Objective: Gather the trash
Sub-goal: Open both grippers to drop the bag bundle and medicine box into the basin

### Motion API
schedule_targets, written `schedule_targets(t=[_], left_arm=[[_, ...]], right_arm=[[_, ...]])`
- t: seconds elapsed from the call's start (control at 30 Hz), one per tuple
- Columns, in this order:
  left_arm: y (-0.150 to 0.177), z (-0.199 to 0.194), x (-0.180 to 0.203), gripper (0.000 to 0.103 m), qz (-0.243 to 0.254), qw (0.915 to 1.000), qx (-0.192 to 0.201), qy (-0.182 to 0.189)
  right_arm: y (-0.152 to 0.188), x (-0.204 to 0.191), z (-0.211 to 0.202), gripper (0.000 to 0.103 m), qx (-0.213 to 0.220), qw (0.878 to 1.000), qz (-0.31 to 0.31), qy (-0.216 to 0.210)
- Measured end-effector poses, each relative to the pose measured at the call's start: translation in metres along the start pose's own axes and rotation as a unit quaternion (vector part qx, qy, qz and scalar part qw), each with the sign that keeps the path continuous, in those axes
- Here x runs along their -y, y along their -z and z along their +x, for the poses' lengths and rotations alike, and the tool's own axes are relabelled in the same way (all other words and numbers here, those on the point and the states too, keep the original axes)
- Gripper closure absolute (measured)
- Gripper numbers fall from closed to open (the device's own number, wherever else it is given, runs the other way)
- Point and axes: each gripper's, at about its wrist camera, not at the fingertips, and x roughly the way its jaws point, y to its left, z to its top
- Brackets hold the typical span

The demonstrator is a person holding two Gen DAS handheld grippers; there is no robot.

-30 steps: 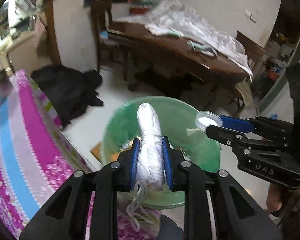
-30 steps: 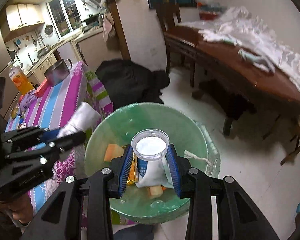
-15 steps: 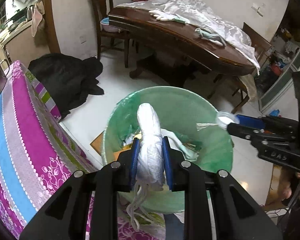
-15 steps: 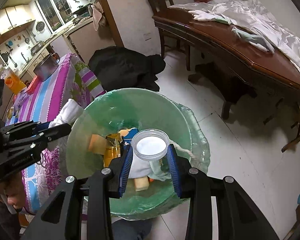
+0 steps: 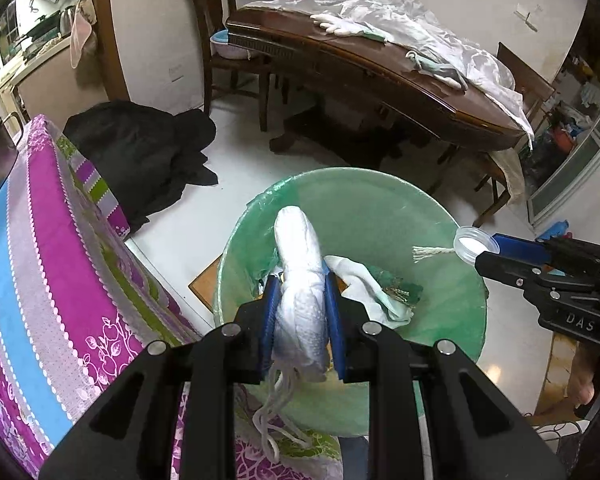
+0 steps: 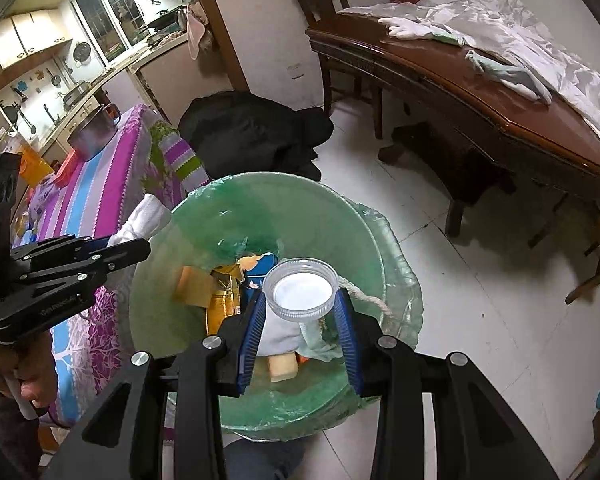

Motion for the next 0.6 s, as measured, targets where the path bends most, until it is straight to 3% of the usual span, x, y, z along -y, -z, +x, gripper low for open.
schedule_targets(t=[0.1,0.17,0.23,0.27,0.33,0.6], left_arm=[[0.000,0.000,0.002,0.081,0.002,1.0000,0.003,-0.001],[-0.001,0.000,0.002,0.075,0.003,1.0000,0.004,0.000],[-0.001,-0.001,0.002,0.039,0.003,0.9999,0.008,-0.007],[-0.001,-0.004,0.002,0.034,0.002,0.9998,0.014,-0.013],[-0.002,-0.005,-0.001,0.031,-0.003,0.9998,0.014,-0.010],[0.001,-0.018,-0.008,0.022,-0.010,0.9993,0.031,-0.020]], right_arm=[[0.000,-0.003,0.000,0.066,0.003,1.000,-0.003,0.001],[0.000,-0.006,-0.002,0.065,0.008,1.000,-0.006,0.003],[0.000,-0.008,-0.004,0.053,0.014,1.000,-0.006,0.003],[-0.001,-0.008,-0.005,0.049,0.018,1.000,-0.005,0.004],[0.000,-0.007,-0.007,0.041,0.023,1.000,-0.003,0.007],[0.005,-0.007,-0.020,0.039,0.047,0.999,0.001,0.001]])
